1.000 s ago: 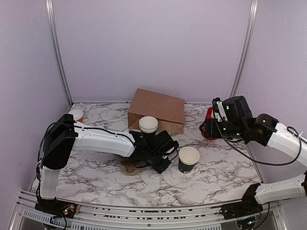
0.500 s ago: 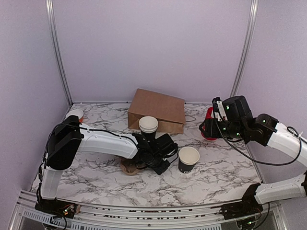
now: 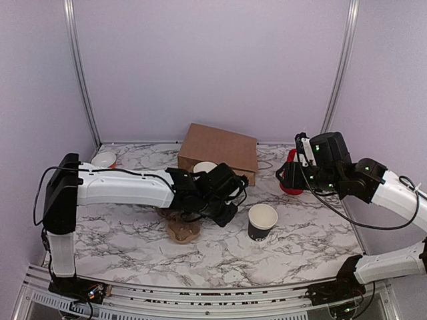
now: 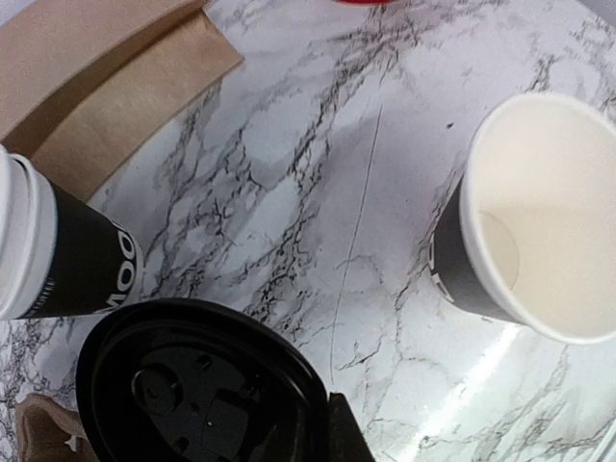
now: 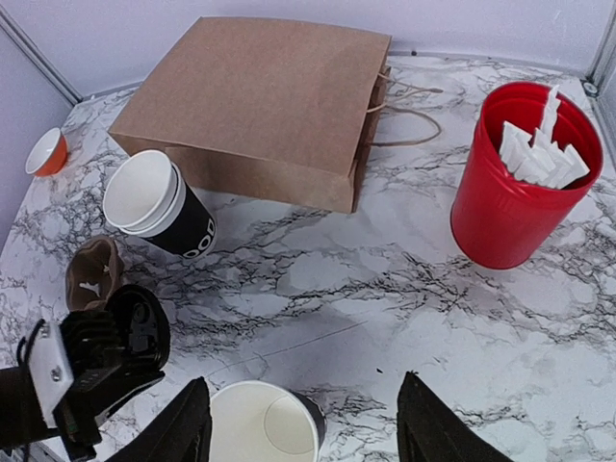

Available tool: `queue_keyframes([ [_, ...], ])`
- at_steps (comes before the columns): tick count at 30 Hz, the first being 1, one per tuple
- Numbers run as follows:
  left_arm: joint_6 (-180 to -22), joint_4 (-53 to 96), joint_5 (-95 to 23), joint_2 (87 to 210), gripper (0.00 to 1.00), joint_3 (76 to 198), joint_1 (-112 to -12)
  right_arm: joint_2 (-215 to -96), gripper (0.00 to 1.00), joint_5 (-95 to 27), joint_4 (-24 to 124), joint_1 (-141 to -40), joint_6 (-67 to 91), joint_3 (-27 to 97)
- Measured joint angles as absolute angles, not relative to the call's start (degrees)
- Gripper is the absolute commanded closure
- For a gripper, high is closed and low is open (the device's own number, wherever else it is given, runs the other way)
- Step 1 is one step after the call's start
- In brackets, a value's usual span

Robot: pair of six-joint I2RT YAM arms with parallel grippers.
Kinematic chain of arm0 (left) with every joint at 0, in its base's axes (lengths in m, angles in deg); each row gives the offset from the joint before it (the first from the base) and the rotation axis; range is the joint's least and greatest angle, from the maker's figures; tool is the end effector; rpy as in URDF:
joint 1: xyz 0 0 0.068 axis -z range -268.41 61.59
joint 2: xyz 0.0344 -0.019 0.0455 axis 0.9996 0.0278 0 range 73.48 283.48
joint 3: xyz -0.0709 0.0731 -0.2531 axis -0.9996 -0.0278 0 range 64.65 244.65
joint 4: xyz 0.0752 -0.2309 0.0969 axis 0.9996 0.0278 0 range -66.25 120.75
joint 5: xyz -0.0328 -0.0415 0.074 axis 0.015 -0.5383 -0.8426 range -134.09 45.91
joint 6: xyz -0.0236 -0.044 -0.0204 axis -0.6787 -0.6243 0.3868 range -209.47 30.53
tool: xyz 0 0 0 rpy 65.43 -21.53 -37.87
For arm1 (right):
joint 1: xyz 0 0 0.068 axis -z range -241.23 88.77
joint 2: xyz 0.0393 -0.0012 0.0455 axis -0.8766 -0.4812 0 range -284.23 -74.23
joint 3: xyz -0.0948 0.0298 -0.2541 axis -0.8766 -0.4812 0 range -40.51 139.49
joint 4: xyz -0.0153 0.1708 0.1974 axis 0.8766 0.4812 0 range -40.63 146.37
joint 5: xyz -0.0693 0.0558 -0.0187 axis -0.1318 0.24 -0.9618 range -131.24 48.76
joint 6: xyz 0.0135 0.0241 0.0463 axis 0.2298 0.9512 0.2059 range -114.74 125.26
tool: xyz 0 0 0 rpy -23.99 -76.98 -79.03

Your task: Pack the takeout coffee

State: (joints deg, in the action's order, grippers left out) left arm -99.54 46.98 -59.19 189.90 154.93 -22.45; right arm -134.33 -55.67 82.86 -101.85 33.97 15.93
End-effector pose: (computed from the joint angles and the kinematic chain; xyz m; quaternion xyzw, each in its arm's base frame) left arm 0.1934 -0.4113 0.2136 0.3954 0.8426 -0.1149 0.3471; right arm 0.1751 0.1385 0.3212 -0.0365 0.8894 0.1586 0.4271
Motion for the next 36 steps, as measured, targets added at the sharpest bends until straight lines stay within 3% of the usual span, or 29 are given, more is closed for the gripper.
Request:
queue_keyframes([
  [6, -101.1, 46.4, -56.4, 180.9, 0.98, 155.9, -23.9, -134.8, 0.36, -54.8, 79.8, -101.9, 33.9, 15.9],
  [12, -108.3, 39.2, -43.2, 172.3, 0.99, 154.1, -28.8, -134.9, 0.32, -52.4, 73.0, -101.8, 33.2, 15.8],
  [23, -134.3, 7.5, -18.0, 167.9, 1.00, 144.6, -34.9, -129.2, 0.19, -42.0, 51.2, -101.8, 32.7, 5.6],
  [36, -170.8, -37.0, -10.0, 175.0, 1.00, 145.0, -34.8, -126.3, 0.06, -27.1, 24.7, -101.8, 35.9, -1.6],
])
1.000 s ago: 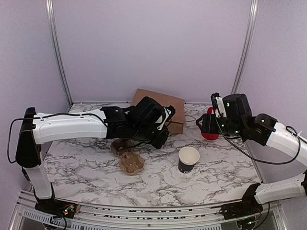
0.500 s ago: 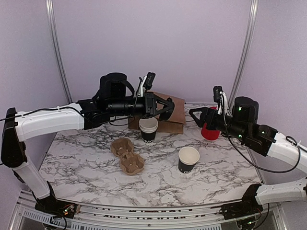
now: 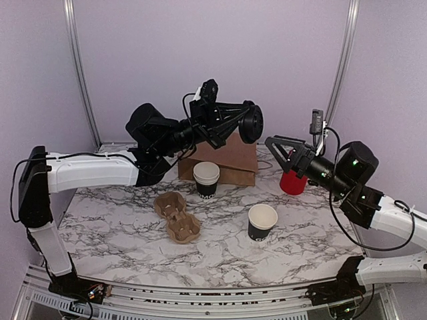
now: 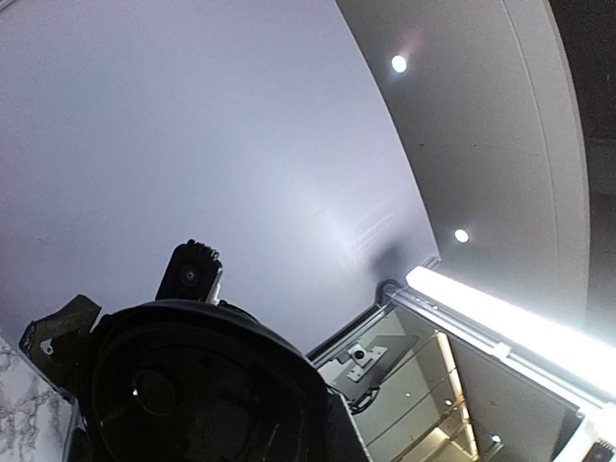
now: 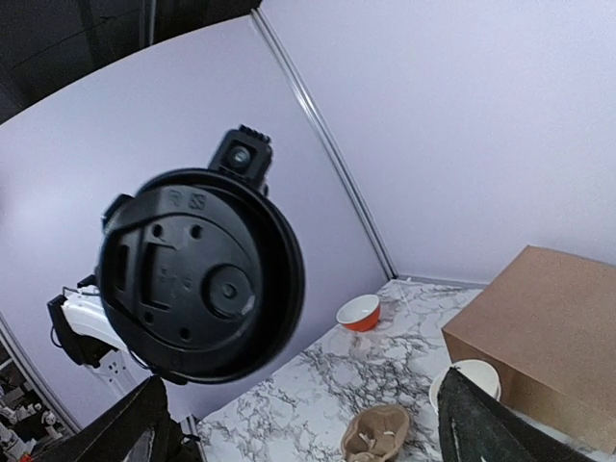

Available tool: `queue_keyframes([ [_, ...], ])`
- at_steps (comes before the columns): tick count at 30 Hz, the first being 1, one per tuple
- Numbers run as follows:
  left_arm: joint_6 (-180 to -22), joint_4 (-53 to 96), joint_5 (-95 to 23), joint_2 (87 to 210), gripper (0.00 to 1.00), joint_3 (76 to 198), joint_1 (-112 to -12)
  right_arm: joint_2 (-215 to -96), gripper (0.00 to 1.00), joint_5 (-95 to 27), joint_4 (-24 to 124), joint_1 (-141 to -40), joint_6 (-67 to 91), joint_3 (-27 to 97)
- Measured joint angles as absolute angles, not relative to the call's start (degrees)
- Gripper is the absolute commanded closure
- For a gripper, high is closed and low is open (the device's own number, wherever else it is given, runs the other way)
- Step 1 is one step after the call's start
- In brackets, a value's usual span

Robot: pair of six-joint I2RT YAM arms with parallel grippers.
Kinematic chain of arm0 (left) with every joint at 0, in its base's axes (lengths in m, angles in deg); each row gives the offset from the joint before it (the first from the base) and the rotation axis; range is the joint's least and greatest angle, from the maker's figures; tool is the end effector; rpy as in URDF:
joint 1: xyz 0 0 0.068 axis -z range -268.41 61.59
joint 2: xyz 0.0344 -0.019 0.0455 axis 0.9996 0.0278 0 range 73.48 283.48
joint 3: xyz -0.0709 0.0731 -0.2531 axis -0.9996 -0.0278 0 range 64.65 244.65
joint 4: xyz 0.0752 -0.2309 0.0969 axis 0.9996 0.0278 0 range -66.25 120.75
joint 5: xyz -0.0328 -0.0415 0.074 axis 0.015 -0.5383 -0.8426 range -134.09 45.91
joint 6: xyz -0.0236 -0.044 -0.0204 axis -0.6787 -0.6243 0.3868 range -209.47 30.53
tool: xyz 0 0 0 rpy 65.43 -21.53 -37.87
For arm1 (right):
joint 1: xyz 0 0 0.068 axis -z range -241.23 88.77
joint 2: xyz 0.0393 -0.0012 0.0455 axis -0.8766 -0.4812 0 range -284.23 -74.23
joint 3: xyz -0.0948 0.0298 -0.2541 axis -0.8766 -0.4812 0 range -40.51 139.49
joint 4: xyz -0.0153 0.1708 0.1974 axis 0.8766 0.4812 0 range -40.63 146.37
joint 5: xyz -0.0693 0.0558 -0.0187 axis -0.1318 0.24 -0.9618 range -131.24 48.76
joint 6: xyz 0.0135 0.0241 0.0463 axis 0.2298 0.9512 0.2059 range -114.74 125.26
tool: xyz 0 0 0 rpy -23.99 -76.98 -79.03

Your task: Pack the takeout coffee

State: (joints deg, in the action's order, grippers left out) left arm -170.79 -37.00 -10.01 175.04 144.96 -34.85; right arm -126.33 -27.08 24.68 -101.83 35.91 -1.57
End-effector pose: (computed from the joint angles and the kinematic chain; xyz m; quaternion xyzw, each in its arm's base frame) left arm 0.2230 -0.3360 0.4051 0.1595 0.4595 -0.8465 0.2164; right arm 0.1586 0.1473 0.3462 -0.1494 0.6171 0.5111 0.5794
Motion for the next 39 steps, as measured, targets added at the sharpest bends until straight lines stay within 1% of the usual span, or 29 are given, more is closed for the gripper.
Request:
queue_keyframes([
  [7, -183.7, -51.3, -11.2, 180.4, 1.00, 145.5, -34.8, -128.5, 0.05, -22.7, 12.6, -101.8, 41.0, -1.4],
  [14, -187.7, -57.3, -12.1, 180.6, 1.00, 145.5, -34.8, -132.3, 0.05, -21.7, 7.4, -100.7, 49.0, -1.3],
  [17, -188.3, -58.3, -12.3, 180.6, 1.00, 145.5, -34.8, -133.7, 0.06, -20.6, 4.6, -100.5, 52.6, -1.0],
  [23, -188.7, -59.1, -12.7, 180.7, 1.00, 145.6, -34.7, -139.5, 0.10, -16.1, -2.8, -100.4, 60.2, 1.0],
  [32, -189.8, -59.8, -13.2, 182.6, 1.00, 147.2, -34.4, -144.9, 0.21, -11.3, -11.7, -100.4, 68.4, 1.4],
  [39, -191.0, -60.3, -13.7, 184.4, 1.00, 147.4, -34.3, -148.8, 0.35, -9.3, -19.3, -100.9, 73.0, 4.0],
])
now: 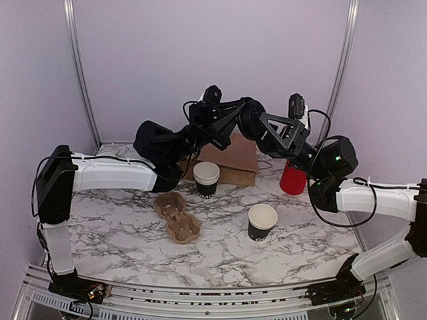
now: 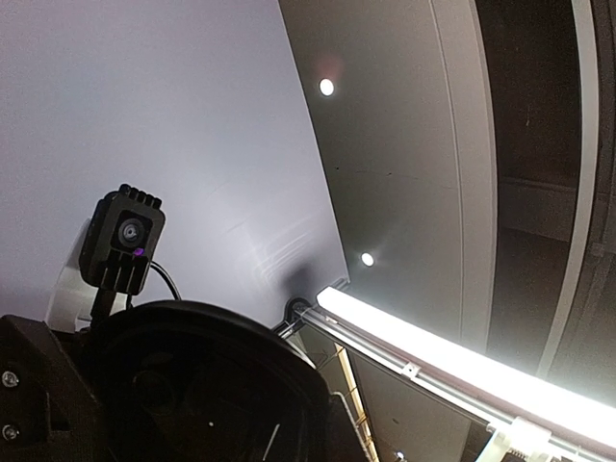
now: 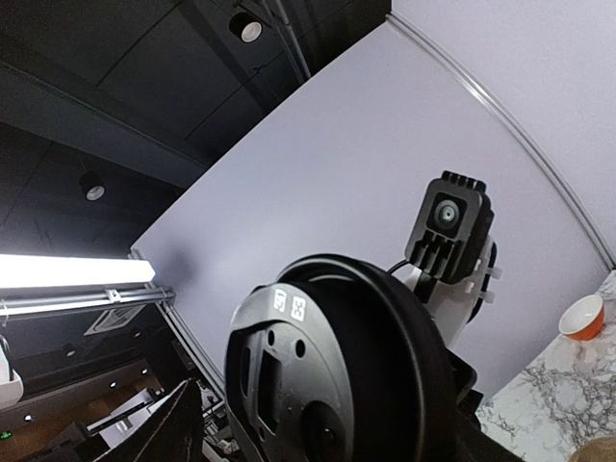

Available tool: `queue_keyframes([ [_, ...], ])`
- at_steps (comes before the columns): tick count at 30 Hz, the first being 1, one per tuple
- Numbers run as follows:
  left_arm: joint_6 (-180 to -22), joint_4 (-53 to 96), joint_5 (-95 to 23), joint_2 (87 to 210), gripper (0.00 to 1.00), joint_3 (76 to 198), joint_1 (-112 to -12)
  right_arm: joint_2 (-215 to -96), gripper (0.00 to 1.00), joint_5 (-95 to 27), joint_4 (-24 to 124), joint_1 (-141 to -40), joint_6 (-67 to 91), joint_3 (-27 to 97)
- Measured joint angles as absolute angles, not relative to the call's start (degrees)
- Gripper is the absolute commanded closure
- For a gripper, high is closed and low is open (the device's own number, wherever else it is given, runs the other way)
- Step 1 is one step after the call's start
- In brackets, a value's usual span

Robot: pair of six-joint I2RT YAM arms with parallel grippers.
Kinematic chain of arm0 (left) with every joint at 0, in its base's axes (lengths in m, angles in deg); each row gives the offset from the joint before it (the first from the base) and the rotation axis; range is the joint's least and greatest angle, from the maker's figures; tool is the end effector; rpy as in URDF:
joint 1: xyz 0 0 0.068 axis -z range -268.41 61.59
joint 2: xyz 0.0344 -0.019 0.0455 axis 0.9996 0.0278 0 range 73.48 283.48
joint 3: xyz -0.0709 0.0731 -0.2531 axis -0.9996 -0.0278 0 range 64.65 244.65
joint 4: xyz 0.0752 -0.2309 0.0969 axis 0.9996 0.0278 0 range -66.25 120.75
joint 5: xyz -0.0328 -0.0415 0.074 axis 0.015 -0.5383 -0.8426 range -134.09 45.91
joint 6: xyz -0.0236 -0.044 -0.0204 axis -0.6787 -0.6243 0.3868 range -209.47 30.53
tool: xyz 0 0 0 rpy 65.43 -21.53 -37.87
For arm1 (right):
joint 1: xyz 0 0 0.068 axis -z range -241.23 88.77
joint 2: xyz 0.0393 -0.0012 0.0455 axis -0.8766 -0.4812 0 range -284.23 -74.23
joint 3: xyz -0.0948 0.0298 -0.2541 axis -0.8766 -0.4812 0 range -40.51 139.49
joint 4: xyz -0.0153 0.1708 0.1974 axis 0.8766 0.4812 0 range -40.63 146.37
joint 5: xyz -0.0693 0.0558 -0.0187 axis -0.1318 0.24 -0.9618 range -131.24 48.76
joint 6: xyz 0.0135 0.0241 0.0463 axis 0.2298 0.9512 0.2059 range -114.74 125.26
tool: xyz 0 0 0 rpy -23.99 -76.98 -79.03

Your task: Pack the takeout coffee

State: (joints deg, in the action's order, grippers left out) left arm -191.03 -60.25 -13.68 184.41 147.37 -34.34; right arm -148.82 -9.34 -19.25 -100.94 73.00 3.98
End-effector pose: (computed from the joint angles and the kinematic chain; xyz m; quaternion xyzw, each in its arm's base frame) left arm 0.2302 -0.3487 0.3837 0.1152 0.3607 -0.9178 0.1194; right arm 0.1984 0.1891 0.3620 -0.1389 0.4651 0.7688 0.4163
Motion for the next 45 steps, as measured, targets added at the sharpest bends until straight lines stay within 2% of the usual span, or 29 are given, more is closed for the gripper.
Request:
queue_keyframes([
  [8, -192.3, -61.9, -13.9, 184.7, 0.99, 147.5, -34.3, -151.4, 0.55, -9.1, -25.1, -101.2, 76.4, 4.7],
  [12, -193.0, -63.4, -14.2, 184.7, 0.96, 147.5, -34.2, -152.4, 0.69, -9.1, -27.5, -101.2, 78.1, 5.5],
  [15, -193.5, -64.1, -14.2, 184.7, 0.88, 147.5, -34.2, -153.3, 0.83, -9.0, -29.3, -101.3, 79.4, 5.8],
  [18, -193.7, -64.6, -14.3, 184.7, 0.77, 147.5, -34.2, -153.8, 0.90, -8.9, -31.2, -101.4, 80.9, 6.2],
  [24, -193.0, -64.3, -15.1, 184.0, 0.58, 145.6, -34.9, -153.0, 0.94, -10.0, -31.0, -101.5, 80.5, 6.3],
  [29, -188.4, -59.3, -14.9, 180.2, 0.46, 140.6, -35.5, -149.3, 0.96, -12.5, -29.0, -101.5, 78.6, 3.9],
  [38, -170.7, -35.4, -17.2, 168.1, 0.41, 131.9, -37.8, -137.2, 0.96, -18.4, -13.7, -101.4, 72.4, -1.2],
  [45, -156.8, -17.3, -20.7, 165.7, 0.40, 130.6, -38.0, -130.5, 0.96, -19.8, 1.3, -100.0, 69.4, -7.7],
])
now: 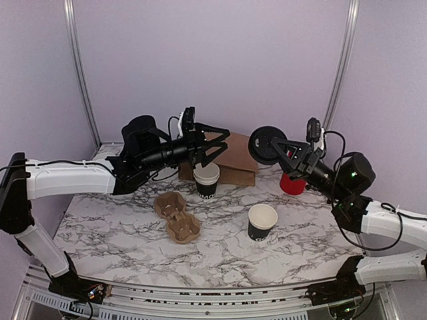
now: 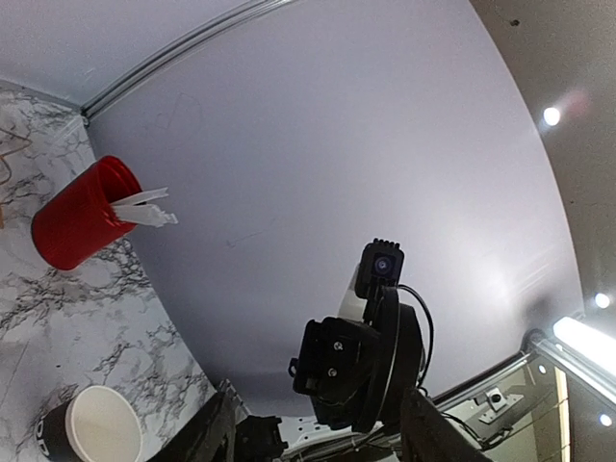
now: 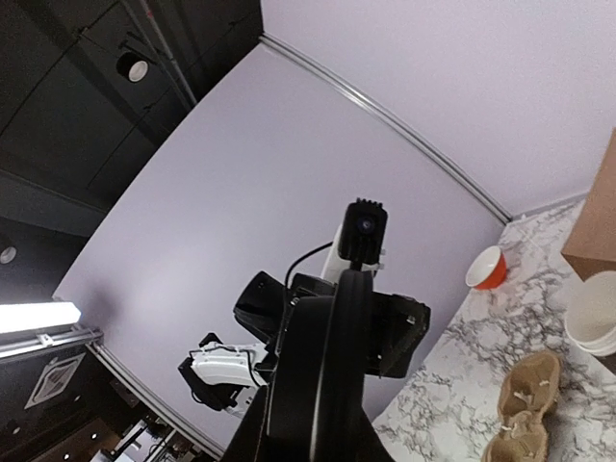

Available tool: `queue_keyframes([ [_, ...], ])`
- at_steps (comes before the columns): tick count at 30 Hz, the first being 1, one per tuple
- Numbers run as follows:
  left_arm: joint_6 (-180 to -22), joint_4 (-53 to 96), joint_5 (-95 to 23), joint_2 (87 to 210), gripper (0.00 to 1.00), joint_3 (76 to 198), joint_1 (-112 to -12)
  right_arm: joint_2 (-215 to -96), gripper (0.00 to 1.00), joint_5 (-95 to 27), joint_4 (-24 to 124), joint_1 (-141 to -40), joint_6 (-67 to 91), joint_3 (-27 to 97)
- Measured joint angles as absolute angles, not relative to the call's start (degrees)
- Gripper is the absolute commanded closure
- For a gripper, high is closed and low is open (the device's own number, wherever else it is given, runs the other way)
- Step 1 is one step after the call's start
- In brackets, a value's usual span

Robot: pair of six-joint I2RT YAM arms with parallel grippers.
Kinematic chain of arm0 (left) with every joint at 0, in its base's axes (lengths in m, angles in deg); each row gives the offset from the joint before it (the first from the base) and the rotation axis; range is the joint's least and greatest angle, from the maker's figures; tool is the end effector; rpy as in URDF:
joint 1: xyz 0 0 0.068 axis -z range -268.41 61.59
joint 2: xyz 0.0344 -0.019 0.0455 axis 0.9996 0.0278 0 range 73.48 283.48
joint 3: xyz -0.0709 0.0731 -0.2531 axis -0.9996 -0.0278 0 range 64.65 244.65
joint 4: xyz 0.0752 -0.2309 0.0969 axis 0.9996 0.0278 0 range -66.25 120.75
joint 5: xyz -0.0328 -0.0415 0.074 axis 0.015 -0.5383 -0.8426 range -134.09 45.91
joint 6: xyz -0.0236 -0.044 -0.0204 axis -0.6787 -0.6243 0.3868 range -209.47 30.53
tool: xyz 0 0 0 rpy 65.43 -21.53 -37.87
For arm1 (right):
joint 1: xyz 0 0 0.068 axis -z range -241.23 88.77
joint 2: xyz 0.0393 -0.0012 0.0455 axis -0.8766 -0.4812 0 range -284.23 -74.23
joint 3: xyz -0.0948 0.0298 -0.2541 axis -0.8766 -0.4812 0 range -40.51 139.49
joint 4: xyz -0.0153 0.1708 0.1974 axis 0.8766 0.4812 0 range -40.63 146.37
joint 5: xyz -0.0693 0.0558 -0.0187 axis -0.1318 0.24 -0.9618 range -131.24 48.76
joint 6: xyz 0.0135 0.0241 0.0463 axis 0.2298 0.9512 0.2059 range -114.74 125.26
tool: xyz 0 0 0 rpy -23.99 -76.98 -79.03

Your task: Pack the takeout coffee

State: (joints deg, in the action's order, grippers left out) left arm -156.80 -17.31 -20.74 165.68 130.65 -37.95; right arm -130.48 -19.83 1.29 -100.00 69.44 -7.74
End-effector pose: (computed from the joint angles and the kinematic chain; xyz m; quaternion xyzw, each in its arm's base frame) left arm 0.2306 -0.3018 0.3503 0.0711 0.6142 -0.7283 0.2954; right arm 0.1629 0.1474 0.3351 -0.0356 0.5522 0.7094 0.4366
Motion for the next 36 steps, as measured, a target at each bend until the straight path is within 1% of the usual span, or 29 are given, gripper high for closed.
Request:
queue_keyframes([
  [7, -146.4, -3.3, -23.7, 166.1, 0.40, 130.9, -36.4, -126.2, 0.95, -19.3, 13.1, -97.1, 68.5, -15.3],
  [13, -139.8, 5.5, -26.3, 170.2, 0.40, 134.1, -33.2, -127.5, 0.97, -15.8, 14.1, -94.1, 70.6, -21.8],
  [17, -136.8, 10.3, -28.3, 173.7, 0.40, 136.8, -31.9, -129.2, 0.97, -14.1, 14.4, -93.8, 71.9, -23.3],
  [26, -133.7, 15.7, -30.7, 178.7, 0.40, 140.1, -30.4, -129.5, 0.95, -11.5, 14.6, -90.0, 73.1, -25.0],
  [36, -133.0, 16.8, -31.1, 181.4, 0.40, 141.8, -30.3, -134.4, 0.95, -8.0, 12.9, -89.3, 74.9, -25.7],
])
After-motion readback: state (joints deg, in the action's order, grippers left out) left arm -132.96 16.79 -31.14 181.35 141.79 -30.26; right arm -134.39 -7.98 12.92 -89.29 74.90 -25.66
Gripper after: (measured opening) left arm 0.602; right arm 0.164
